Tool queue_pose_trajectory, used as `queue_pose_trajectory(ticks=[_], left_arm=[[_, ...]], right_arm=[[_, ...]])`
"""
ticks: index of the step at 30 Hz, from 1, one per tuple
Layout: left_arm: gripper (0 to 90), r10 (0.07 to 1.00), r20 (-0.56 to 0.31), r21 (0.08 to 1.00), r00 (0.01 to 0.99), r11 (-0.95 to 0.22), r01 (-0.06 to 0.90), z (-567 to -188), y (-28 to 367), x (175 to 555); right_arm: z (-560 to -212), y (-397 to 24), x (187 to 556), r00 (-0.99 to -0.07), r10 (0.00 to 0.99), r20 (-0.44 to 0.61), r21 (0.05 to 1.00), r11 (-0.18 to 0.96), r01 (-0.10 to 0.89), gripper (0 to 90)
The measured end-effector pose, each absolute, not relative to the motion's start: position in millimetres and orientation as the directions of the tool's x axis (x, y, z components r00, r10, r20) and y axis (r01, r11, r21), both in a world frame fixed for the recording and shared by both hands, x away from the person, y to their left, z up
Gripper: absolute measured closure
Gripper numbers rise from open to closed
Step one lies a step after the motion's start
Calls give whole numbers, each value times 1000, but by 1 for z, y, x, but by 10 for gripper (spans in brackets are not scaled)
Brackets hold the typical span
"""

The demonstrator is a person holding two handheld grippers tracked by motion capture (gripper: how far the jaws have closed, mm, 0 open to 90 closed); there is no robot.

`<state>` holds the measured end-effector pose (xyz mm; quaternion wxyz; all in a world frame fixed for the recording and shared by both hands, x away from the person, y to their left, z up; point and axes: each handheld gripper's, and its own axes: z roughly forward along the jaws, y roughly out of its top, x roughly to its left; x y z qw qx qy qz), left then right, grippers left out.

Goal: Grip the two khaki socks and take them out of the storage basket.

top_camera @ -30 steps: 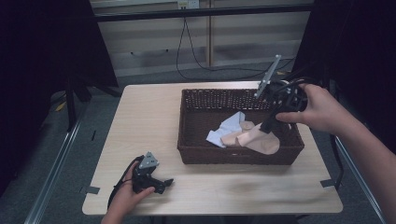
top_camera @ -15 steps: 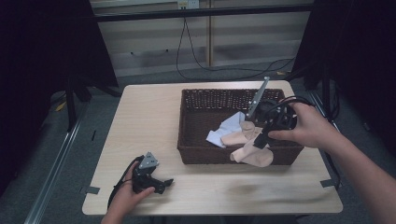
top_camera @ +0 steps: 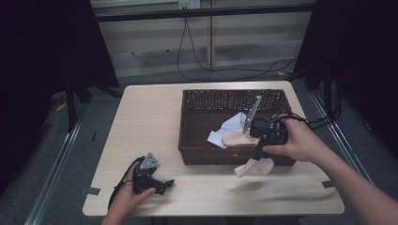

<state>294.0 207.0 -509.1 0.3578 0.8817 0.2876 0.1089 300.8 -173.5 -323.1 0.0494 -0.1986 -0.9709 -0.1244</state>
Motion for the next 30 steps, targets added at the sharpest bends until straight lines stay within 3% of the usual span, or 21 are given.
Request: queue_pose_trajectory(ticks=[7,23,30], left_arm=[[0,586,-14,693,810,-578,430,-509,207,294],[0,582,-17,694,813,-578,428,-509,207,294],[0,590,-18,698,807,-570,432,-510,207,294]], right_arm=[[-349,-170,299,-914,372,160,192,897,399,849],[-318,-182,318,-884,441,157,283,837,468,489],[-319,-190,344,-835,538,120,291,785,547,341]])
